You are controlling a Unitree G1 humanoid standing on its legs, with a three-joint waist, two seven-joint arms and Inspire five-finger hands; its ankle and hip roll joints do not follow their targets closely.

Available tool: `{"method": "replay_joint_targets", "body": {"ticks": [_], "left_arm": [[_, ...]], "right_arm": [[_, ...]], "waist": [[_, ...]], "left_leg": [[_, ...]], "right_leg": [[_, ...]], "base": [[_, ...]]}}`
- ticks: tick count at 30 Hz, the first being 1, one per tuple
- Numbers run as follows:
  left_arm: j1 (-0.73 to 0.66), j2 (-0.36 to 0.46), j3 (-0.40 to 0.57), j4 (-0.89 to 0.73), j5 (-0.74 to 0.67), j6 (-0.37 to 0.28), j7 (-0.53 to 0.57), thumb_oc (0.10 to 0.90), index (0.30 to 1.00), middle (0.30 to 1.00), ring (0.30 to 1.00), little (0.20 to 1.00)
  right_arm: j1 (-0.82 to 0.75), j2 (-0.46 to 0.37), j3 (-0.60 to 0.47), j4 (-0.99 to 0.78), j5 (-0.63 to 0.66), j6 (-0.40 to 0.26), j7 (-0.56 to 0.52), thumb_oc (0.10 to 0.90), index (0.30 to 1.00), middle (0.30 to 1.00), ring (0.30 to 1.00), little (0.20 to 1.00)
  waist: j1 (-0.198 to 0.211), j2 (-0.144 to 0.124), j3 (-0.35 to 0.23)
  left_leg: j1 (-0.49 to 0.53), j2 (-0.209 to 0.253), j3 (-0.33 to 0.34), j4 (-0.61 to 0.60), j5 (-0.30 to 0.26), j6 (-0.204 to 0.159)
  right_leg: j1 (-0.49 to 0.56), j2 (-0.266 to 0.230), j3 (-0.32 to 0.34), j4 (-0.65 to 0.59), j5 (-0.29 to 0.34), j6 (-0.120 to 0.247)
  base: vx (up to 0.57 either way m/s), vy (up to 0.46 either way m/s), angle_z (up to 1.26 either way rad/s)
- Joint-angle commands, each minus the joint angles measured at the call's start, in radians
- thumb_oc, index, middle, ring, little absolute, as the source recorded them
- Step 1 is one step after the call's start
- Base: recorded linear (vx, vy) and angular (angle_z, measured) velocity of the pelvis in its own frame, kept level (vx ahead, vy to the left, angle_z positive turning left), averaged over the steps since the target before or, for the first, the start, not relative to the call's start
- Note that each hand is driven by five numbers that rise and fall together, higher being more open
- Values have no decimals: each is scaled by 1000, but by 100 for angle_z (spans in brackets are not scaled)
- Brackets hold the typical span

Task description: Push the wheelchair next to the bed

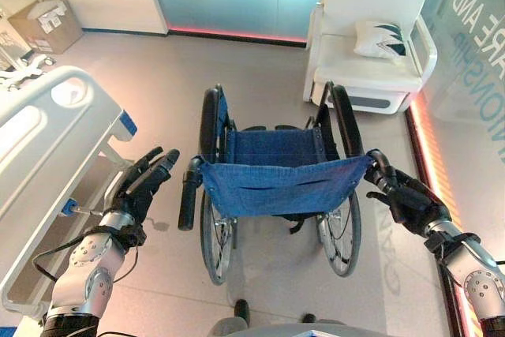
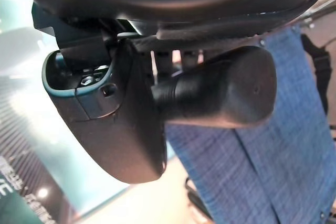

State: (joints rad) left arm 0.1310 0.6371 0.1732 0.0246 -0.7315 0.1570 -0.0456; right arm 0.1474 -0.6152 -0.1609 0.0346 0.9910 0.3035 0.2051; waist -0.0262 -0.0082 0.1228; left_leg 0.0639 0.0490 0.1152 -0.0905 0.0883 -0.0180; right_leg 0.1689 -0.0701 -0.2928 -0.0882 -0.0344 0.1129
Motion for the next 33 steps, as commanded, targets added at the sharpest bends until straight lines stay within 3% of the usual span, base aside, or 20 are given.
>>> {"method": "replay_joint_targets", "body": {"ticks": [1, 7, 8, 9, 21, 27, 33], "left_arm": [[-89, 51, 83, -128, -103, -90, -43, 800, 900, 900, 900, 900], [-61, 108, 62, -176, -52, 77, -145, 800, 900, 900, 900, 900], [-61, 108, 62, -176, -52, 78, -145, 800, 900, 900, 900, 900], [-58, 147, 51, -170, -23, 118, -177, 800, 900, 900, 900, 900], [-128, 328, -13, -59, 144, 196, -228, 800, 900, 900, 900, 900], [-178, 361, -58, -42, 18, 199, -263, 800, 900, 900, 900, 900], [-220, 284, -113, -107, -191, 257, -208, 800, 900, 900, 900, 900]], "right_arm": [[-143, 110, 95, -160, 168, -127, 151, 400, 300, 300, 300, 300], [-132, 81, 101, -178, 157, -128, 123, 400, 300, 300, 300, 300], [-132, 81, 101, -178, 157, -128, 123, 400, 300, 300, 300, 300], [-133, 56, 104, -180, 161, -129, 114, 400, 300, 300, 300, 300], [-150, -24, 145, -160, 190, -146, 86, 400, 300, 300, 300, 300], [-149, -45, 158, -146, 197, -153, 86, 400, 300, 300, 300, 300], [-137, -22, 180, -127, 163, -167, 99, 400, 300, 300, 300, 300]], "waist": [[64, 3, -44], [63, 14, -37], [63, 13, -37], [61, 18, -36], [41, 39, -36], [25, 42, -39], [14, 36, -42]], "left_leg": [[26, -45, 49, 3, -75, -16], [23, -39, 52, 3, -67, -22], [23, -39, 51, 3, -67, -22], [23, -39, 52, 3, -64, -23], [22, -36, 59, 3, -53, -29], [27, -34, 71, 3, -53, -32], [32, -29, 79, 3, -54, -33]], "right_leg": [[-47, -3, -41, 37, 28, 4], [-47, -3, -49, 42, 28, 5], [-47, -3, -49, 41, 28, 5], [-45, -2, -50, 40, 29, 6], [-44, 2, -47, 35, 32, 4], [-40, 5, -40, 28, 35, 6], [-36, 8, -35, 25, 36, 4]], "base": [[-18, -21, 4], [-24, -13, 6], [0, 0, 0], [0, 0, 0], [-9, -10, 4], [0, 0, 0], [11, -5, 0]]}}
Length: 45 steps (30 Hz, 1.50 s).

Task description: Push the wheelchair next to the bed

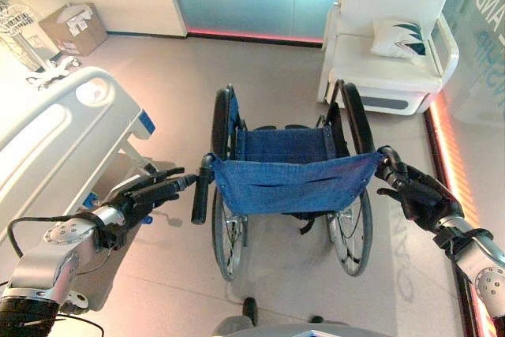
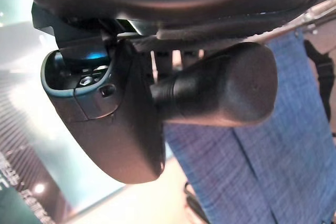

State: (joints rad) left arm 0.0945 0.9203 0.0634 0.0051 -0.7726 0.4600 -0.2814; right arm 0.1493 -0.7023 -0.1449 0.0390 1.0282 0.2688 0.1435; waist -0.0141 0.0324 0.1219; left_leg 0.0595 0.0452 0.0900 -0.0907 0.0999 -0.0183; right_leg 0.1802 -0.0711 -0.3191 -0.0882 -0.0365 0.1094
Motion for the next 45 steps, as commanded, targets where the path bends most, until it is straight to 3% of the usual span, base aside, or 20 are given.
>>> {"method": "replay_joint_targets", "body": {"ticks": [1, 7, 15, 22, 27, 32, 36, 39, 45], "left_arm": [[-185, -6, -8, -89, -163, -42, 31, 800, 900, 900, 900, 900], [-190, -60, -69, -136, -191, -12, 51, 800, 900, 900, 900, 900], [-201, -32, -118, -130, -113, -4, 17, 800, 900, 900, 900, 900], [-211, -68, -102, -139, -350, -49, 157, 800, 900, 900, 900, 900], [-178, -233, -68, -145, -581, -167, 370, 800, 900, 900, 900, 900], [-152, -351, -29, -118, -607, -297, 488, 800, 900, 900, 900, 900], [-134, -414, 8, -122, -507, -398, 591, 800, 900, 900, 900, 900], [-128, -427, 29, -123, -469, -416, 584, 800, 900, 900, 900, 900], [-96, -444, 24, -165, -471, -368, 493, 800, 900, 900, 900, 900]], "right_arm": [[-138, 65, 165, -130, 125, -133, 162, 400, 300, 300, 300, 300], [-140, 58, 191, -139, 112, -141, 140, 400, 300, 300, 300, 300], [-137, 32, 212, -141, 133, -143, 127, 400, 300, 300, 300, 300], [-126, 50, 217, -127, 113, -145, 140, 400, 300, 300, 300, 300], [-113, 111, 218, -94, 55, -158, 167, 400, 300, 300, 300, 300], [-125, 144, 218, -86, 28, -152, 159, 400, 300, 300, 300, 300], [-130, 168, 206, -88, 9, -138, 152, 400, 300, 300, 300, 300], [-128, 179, 203, -87, -1, -138, 149, 400, 300, 300, 300, 300], [-108, 195, 194, -102, -23, -138, 151, 400, 300, 300, 300, 300]], "waist": [[2, -4, -41], [-6, -6, -37], [-11, -8, -41], [-15, -12, -47], [-14, -21, -48], [-8, -32, -48], [2, -42, -51], [7, -47, -52], [15, -51, -51]], "left_leg": [[37, -25, 105, 3, -66, -32], [39, -21, 113, 3, -67, -33], [41, -21, 118, 3, -65, -32], [45, -20, 123, 3, -69, -32], [46, -16, 128, 3, -72, -32], [45, -18, 119, 3, -74, -30], [44, -20, 105, 3, -75, -30], [44, -22, 95, 3, -76, -29], [45, -23, 90, 3, -78, -29]], "right_leg": [[-46, 10, -8, 24, 38, 7], [-46, 10, -4, 24, 36, 5], [-44, 12, 1, 21, 41, 7], [-42, 13, 5, 17, 43, 7], [-39, 10, -1, 13, 43, 6], [-39, 10, -4, 13, 40, 2], [-35, 12, -4, 11, 38, -2], [-34, 13, -2, 10, 37, -3], [-34, 13, -2, 12, 38, 0]], "base": [[0, 0, 0], [0, 0, 0], [0, 0, 0], [0, 0, 0], [0, 0, 0], [0, 0, 0], [0, 0, 0], [0, 0, 0], [0, 0, 0]]}}
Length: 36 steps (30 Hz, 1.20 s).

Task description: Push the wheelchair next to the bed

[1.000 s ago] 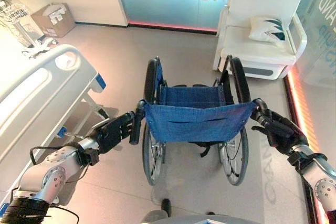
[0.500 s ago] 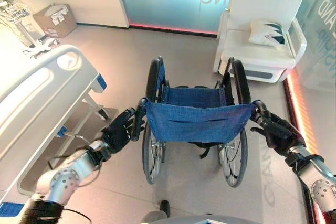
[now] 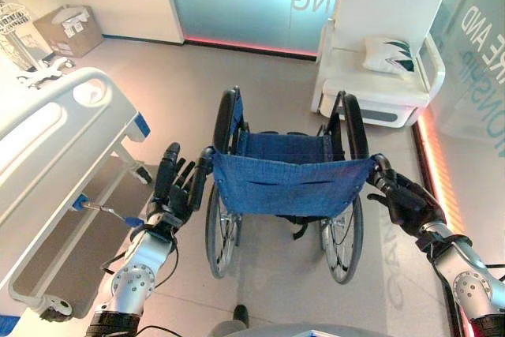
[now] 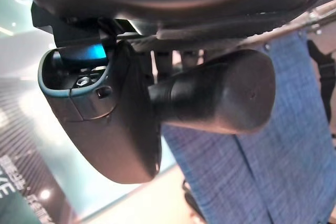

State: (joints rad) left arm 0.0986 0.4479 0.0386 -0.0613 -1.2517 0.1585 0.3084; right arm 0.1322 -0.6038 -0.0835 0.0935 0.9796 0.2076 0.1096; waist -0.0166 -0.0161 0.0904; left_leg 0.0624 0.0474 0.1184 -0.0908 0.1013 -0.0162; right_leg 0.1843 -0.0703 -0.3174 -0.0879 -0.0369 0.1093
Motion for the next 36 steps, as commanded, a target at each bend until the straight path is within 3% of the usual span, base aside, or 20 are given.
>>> {"method": "replay_joint_targets", "body": {"ticks": [1, 6, 7, 9, 11, 12, 13, 14, 18, 26, 34, 36], "left_arm": [[-97, 27, 44, -105, -1, -65, -105, 800, 900, 900, 900, 900], [-86, 21, 24, -123, -5, 11, -182, 800, 900, 900, 900, 900], [-82, 35, 5, -131, 33, 100, -259, 800, 900, 900, 900, 900], [-69, 69, -29, -153, 89, 188, -339, 800, 900, 900, 900, 900], [-62, 93, -43, -159, 115, 231, -373, 800, 900, 900, 900, 900], [-50, 141, -56, -166, 147, 305, -416, 800, 900, 900, 900, 900], [-50, 142, -56, -166, 148, 303, -416, 800, 900, 900, 900, 900], [-44, 212, -64, -171, 206, 333, -473, 800, 900, 900, 900, 900], [-67, 323, -72, -173, 202, 387, -522, 800, 900, 900, 900, 900], [-103, 451, -83, -203, 183, 389, -615, 800, 900, 900, 900, 900], [-147, 486, -100, -194, 156, 367, -615, 800, 900, 900, 900, 900], [-158, 478, -107, -194, 70, 357, -600, 800, 900, 900, 900, 900]], "right_arm": [[-88, 98, 130, -156, 24, -77, 188, 400, 300, 300, 300, 300], [-87, 99, 131, -156, 12, -75, 184, 400, 300, 300, 300, 300], [-83, 95, 132, -162, 15, -75, 183, 400, 300, 300, 300, 300], [-76, 83, 132, -178, 20, -76, 175, 400, 300, 300, 300, 300], [-73, 69, 133, -188, 31, -76, 169, 400, 300, 300, 300, 300], [-68, 46, 133, -197, 48, -76, 165, 400, 300, 300, 300, 300], [-68, 46, 133, -197, 49, -76, 164, 400, 300, 300, 300, 300], [-70, 10, 136, -202, 83, -76, 156, 400, 300, 300, 300, 300], [-85, -42, 153, -192, 129, -85, 145, 400, 300, 300, 300, 300], [-86, -97, 175, -192, 170, -94, 136, 400, 300, 300, 300, 300], [-97, -110, 180, -185, 189, -88, 129, 400, 300, 300, 300, 300], [-90, -105, 183, -183, 183, -88, 133, 400, 300, 300, 300, 300]], "waist": [[18, -3, -17], [19, -4, -13], [19, -3, -12], [19, 1, -8], [18, 4, -6], [16, 10, -3], [16, 10, -3], [14, 17, -1], [11, 27, 1], [5, 41, -3], [1, 41, -9], [-3, 39, -13]], "left_leg": [[43, -26, 62, 4, -80, -31], [46, -26, 64, 4, -83, -29], [46, -27, 66, 4, -85, -28], [47, -26, 71, 4, -84, -27], [48, -25, 74, 4, -84, -28], [49, -25, 77, 4, -82, -28], [49, -25, 78, 4, -82, -28], [49, -24, 81, 4, -81, -29], [53, -25, 84, 4, -80, -30], [53, -27, 83, 4, -80, -32], [54, -27, 80, 4, -81, -33], [55, -27, 82, 4, -82, -32]], "right_leg": [[-37, 11, -4, 12, 39, 1], [-35, 10, -6, 13, 40, 3], [-36, 9, -7, 14, 40, 5], [-38, 7, -10, 16, 43, 8], [-39, 7, -11, 16, 45, 11], [-39, 6, -11, 17, 47, 13], [-39, 6, -11, 17, 47, 13], [-40, 4, -12, 17, 49, 17], [-36, 0, -17, 15, 52, 22], [-35, -4, -18, 10, 54, 25], [-32, -4, -14, 8, 52, 24], [-31, -3, -12, 7, 52, 24]], "base": [[0, 0, 0], [0, 0, 0], [0, 0, 0], [0, 0, 0], [0, 0, 0], [0, 0, 0], [-17, 41, 0], [-10, 30, 0], [-2, 11, 0], [0, 0, 0], [0, 0, 0], [0, 0, 0]]}}
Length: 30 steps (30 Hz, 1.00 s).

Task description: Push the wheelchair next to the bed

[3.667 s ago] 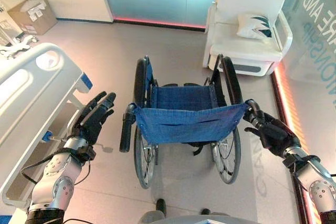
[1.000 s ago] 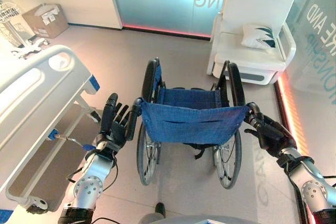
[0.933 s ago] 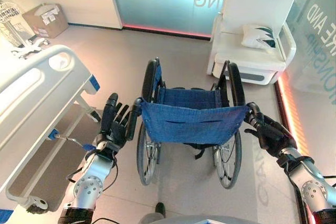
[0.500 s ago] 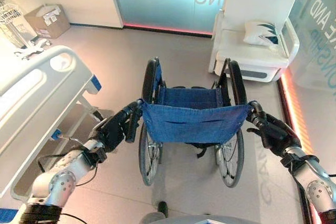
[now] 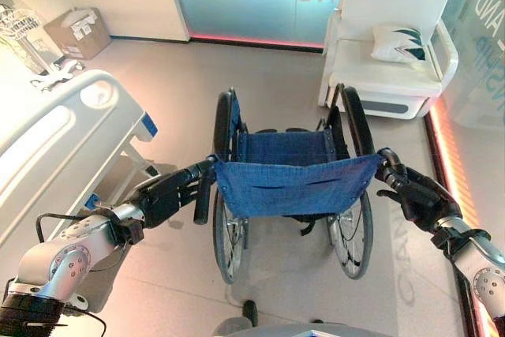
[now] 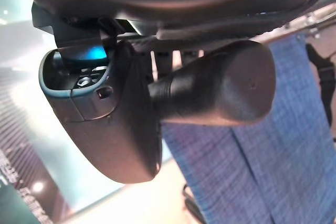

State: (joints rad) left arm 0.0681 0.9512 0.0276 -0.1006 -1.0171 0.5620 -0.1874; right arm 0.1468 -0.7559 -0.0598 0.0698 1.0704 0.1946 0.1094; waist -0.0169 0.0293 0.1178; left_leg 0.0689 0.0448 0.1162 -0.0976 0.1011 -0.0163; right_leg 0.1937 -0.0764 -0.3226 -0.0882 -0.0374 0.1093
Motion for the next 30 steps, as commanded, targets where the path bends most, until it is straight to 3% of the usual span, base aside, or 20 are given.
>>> {"method": "replay_joint_targets", "body": {"ticks": [1, 2, 3, 7, 11, 14, 18, 23, 30], "left_arm": [[-127, -44, -96, -164, -242, -65, -83, 800, 900, 900, 900, 900], [-127, -43, -96, -165, -243, -65, -82, 800, 900, 900, 900, 900], [-118, -94, -93, -188, -393, -104, -1, 800, 900, 900, 900, 900], [-98, -238, -76, -197, -638, -192, 75, 800, 900, 900, 900, 900], [-59, -341, -81, -204, -759, -185, -11, 800, 900, 900, 900, 900], [-33, -380, -101, -218, -772, -162, -80, 800, 900, 900, 900, 900], [-17, -365, -123, -214, -686, -114, -172, 800, 900, 900, 900, 900], [8, -253, -153, -238, -468, -89, -333, 800, 900, 900, 900, 900], [-7, -86, -190, -276, -240, -70, -400, 800, 900, 900, 900, 900]], "right_arm": [[-97, 56, 160, -155, 82, -80, 141, 400, 300, 300, 300, 300], [-97, 56, 160, -155, 82, -80, 141, 400, 300, 300, 300, 300], [-86, 73, 160, -150, 67, -83, 147, 400, 300, 300, 300, 300], [-65, 125, 155, -128, 19, -90, 168, 400, 300, 300, 300, 300], [-54, 152, 148, -127, -2, -85, 173, 400, 300, 300, 300, 300], [-52, 155, 150, -139, -3, -79, 161, 400, 300, 300, 300, 300], [-48, 139, 145, -152, 7, -66, 157, 400, 300, 300, 300, 300], [-37, 100, 156, -179, 31, -75, 132, 400, 300, 300, 300, 300], [-41, 50, 182, -195, 72, -91, 108, 400, 300, 300, 300, 300]], "waist": [[-5, -7, -43], [-5, -7, -43], [-7, -8, -44], [-11, -17, -47], [-12, -26, -47], [-11, -31, -45], [-13, -37, -43], [-10, -31, -41], [-9, -18, -41]], "left_leg": [[49, -24, 86, 10, -83, -31], [49, -24, 87, 10, -83, -31], [50, -22, 88, 10, -83, -31], [52, -21, 93, 10, -89, -29], [52, -19, 95, 10, -92, -29], [53, -17, 100, 10, -95, -29], [57, -16, 104, 10, -100, -28], [60, -17, 106, 10, -100, -27], [64, -24, 95, 10, -98, -24]], "right_leg": [[-41, 3, -5, 6, 52, 24], [-41, 3, -5, 6, 52, 24], [-41, 4, -3, 7, 51, 23], [-40, 4, 2, 4, 48, 22], [-42, 3, 4, 5, 47, 19], [-43, 4, 4, 6, 46, 17], [-42, 5, 6, 7, 45, 17], [-41, 5, 6, 10, 48, 20], [-39, 4, 7, 11, 52, 27]], "base": [[0, 0, 0], [0, 0, 0], [0, 0, 0], [0, 0, 0], [0, 0, 0], [0, 0, 0], [0, 0, 0], [0, 0, 0], [0, 0, 0]]}}
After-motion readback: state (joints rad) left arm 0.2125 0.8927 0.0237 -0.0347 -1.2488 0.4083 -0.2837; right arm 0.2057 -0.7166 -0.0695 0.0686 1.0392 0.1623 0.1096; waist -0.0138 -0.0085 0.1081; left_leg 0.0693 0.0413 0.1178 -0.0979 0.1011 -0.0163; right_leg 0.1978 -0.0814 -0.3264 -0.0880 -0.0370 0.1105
